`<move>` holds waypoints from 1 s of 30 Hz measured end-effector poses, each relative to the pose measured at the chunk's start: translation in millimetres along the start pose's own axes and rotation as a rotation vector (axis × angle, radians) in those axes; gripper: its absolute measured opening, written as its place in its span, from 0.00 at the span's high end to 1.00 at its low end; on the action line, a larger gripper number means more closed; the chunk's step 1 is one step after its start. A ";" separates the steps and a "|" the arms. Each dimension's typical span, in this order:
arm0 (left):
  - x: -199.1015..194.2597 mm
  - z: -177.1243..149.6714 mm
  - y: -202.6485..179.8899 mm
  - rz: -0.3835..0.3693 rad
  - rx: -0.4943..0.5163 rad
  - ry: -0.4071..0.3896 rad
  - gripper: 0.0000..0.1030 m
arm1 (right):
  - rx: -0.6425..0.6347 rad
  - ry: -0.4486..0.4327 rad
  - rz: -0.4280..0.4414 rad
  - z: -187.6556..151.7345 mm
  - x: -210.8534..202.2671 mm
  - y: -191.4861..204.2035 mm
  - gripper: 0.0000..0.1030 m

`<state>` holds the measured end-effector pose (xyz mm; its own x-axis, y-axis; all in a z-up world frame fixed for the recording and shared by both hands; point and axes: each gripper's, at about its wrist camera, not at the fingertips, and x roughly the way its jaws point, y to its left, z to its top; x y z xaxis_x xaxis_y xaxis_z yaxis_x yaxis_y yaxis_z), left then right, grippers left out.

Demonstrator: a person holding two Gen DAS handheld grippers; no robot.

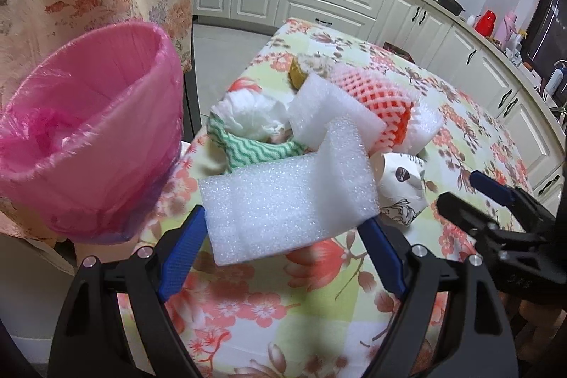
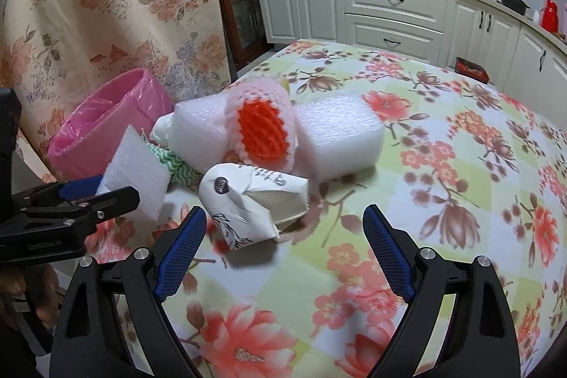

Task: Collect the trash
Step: 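Grasp the white foam sheet with the left tool while the right tool grasps the white paper cup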

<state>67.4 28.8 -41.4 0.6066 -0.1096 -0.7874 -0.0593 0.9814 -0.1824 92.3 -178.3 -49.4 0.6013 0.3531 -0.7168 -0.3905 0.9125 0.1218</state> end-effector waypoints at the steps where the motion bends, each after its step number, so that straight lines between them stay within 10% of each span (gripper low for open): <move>1: -1.8 1.0 1.0 0.002 -0.001 -0.004 0.20 | -0.004 0.003 0.000 0.4 2.0 1.8 0.18; 30: -16.9 11.0 28.9 0.003 -0.041 -0.041 0.20 | -0.055 0.087 -0.027 4.7 50.6 27.3 0.27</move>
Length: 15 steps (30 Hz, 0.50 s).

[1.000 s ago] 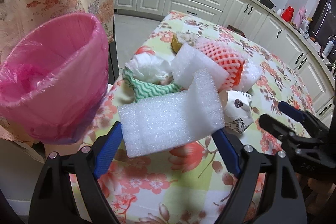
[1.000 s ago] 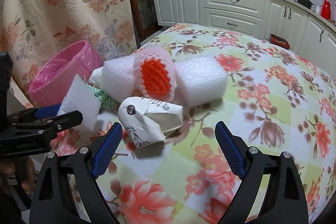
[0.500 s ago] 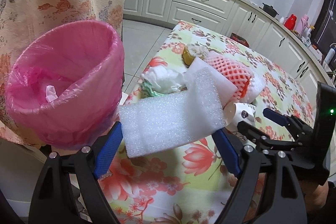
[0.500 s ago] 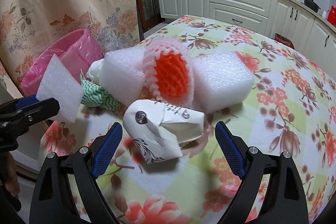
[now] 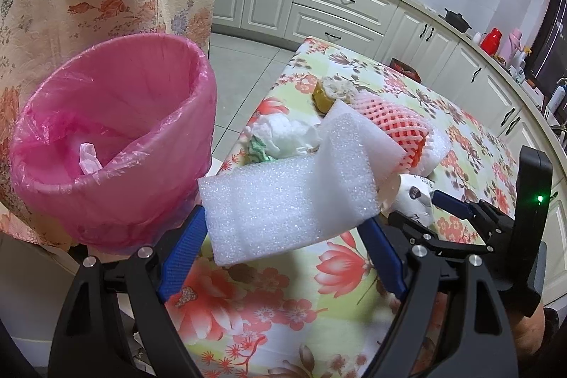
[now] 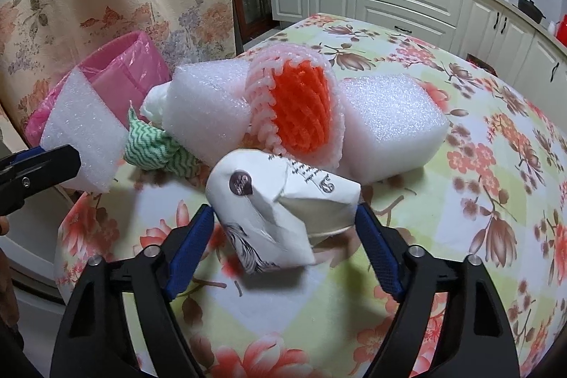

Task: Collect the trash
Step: 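Grasp the white foam sheet with the left tool while the right tool grasps the white paper cup, then carry the foam sheet and paper cup to the pink bin and release both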

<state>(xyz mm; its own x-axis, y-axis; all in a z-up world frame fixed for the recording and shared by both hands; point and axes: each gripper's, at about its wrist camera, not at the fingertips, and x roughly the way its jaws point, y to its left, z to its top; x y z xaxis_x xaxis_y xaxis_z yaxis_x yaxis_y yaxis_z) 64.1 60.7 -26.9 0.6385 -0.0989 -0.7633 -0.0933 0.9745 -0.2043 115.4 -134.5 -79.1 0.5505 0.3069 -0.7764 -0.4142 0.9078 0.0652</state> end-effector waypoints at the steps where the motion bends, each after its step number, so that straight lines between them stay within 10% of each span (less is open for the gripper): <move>1: -0.1 0.0 0.0 0.000 0.000 0.000 0.20 | 0.001 -0.002 -0.002 -0.9 -0.8 0.1 0.28; 15: -9.2 0.6 -4.0 -0.009 0.011 -0.018 0.20 | 0.028 -0.059 -0.005 -8.4 -34.2 -7.7 0.29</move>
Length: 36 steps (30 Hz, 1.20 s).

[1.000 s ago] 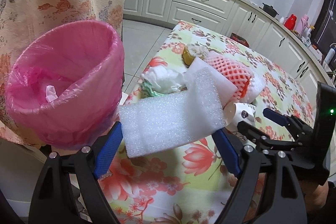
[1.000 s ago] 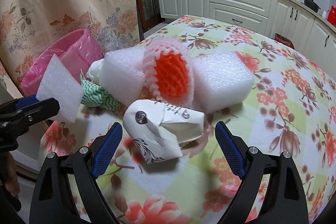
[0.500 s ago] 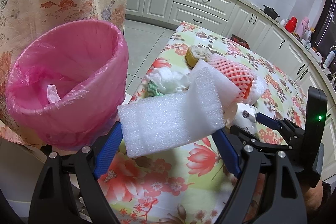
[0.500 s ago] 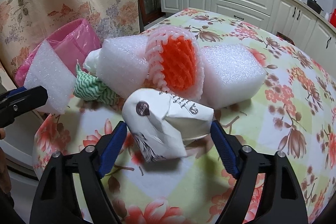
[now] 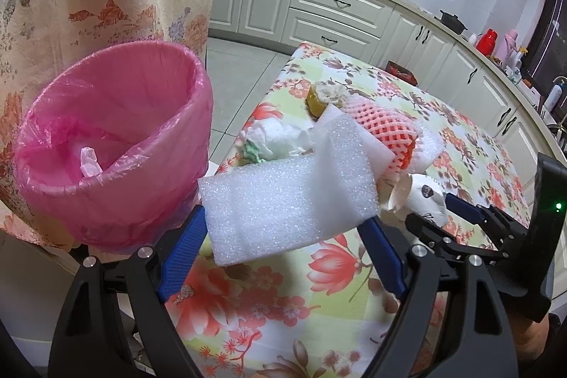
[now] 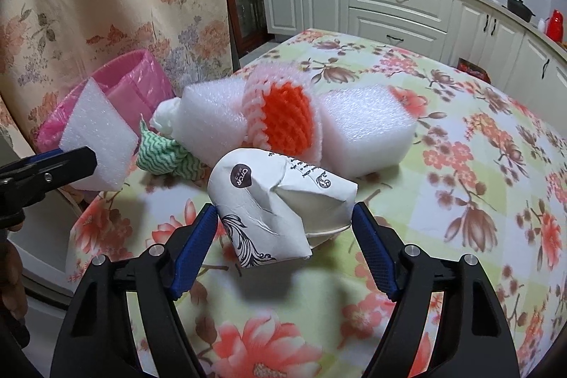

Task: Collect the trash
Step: 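Carry the foam sheet and paper cup to the pink bin and release both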

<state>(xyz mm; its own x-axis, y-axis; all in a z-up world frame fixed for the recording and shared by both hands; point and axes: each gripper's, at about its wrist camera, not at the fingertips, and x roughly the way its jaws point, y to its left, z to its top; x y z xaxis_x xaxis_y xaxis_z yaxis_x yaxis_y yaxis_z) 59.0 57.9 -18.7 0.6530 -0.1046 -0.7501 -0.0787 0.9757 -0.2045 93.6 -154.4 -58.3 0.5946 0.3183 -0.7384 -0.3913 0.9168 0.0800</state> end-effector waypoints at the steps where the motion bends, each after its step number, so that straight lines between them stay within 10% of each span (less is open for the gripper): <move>1: -1.1 -0.5 -1.1 -0.001 0.002 -0.002 0.20 | 0.002 -0.004 0.000 0.1 -2.1 0.0 0.29; 36: -74.7 33.6 34.6 0.050 -0.035 -0.179 0.20 | -0.020 -0.174 0.025 49.9 -65.3 19.9 0.29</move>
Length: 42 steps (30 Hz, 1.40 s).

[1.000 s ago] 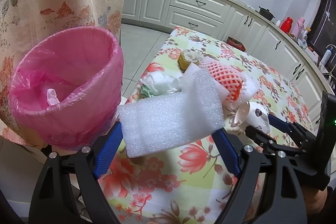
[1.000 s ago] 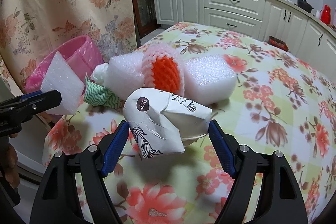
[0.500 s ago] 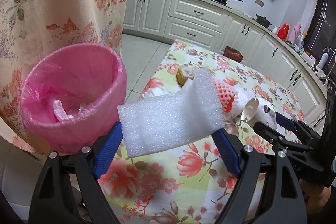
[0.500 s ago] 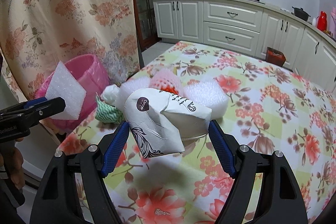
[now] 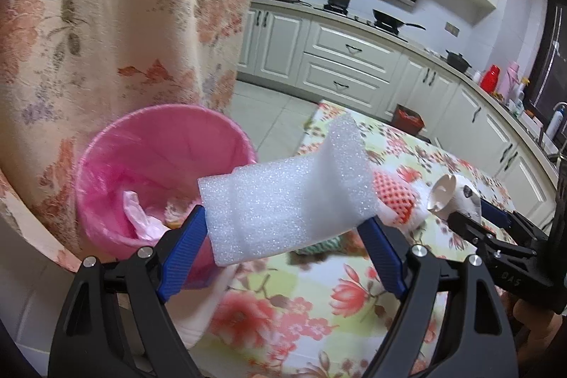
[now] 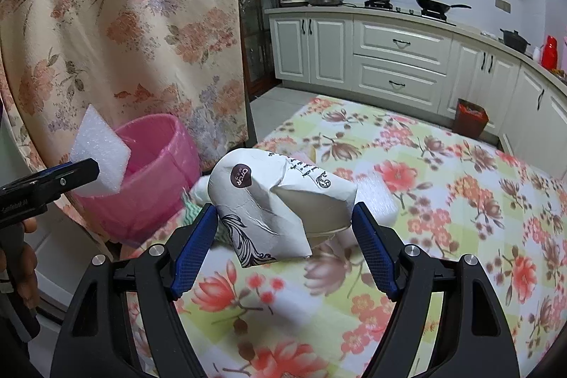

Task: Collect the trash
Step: 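Carry the foam sheet and paper cup to the pink bin and release both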

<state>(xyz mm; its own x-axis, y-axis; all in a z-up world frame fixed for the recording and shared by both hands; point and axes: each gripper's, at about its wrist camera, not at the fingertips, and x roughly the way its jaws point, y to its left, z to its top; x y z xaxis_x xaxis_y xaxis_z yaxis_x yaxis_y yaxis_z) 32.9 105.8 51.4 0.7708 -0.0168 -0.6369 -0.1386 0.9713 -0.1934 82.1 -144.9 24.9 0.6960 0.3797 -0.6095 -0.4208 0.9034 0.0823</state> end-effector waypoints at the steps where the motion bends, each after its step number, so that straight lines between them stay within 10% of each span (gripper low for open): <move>1: -1.6 2.2 2.9 0.006 -0.003 -0.006 0.20 | -0.002 -0.002 0.002 1.7 0.5 1.3 0.29; 42: -13.3 56.9 105.9 0.171 -0.075 -0.112 0.20 | -0.192 0.011 0.212 93.8 94.8 143.8 0.29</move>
<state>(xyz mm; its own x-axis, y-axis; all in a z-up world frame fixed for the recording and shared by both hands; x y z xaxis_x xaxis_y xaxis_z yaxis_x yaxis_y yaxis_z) 43.4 222.5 81.8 0.7956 0.1775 -0.5792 -0.3164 0.9371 -0.1474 142.2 39.7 52.9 0.5745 0.5530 -0.6035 -0.6598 0.7492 0.0584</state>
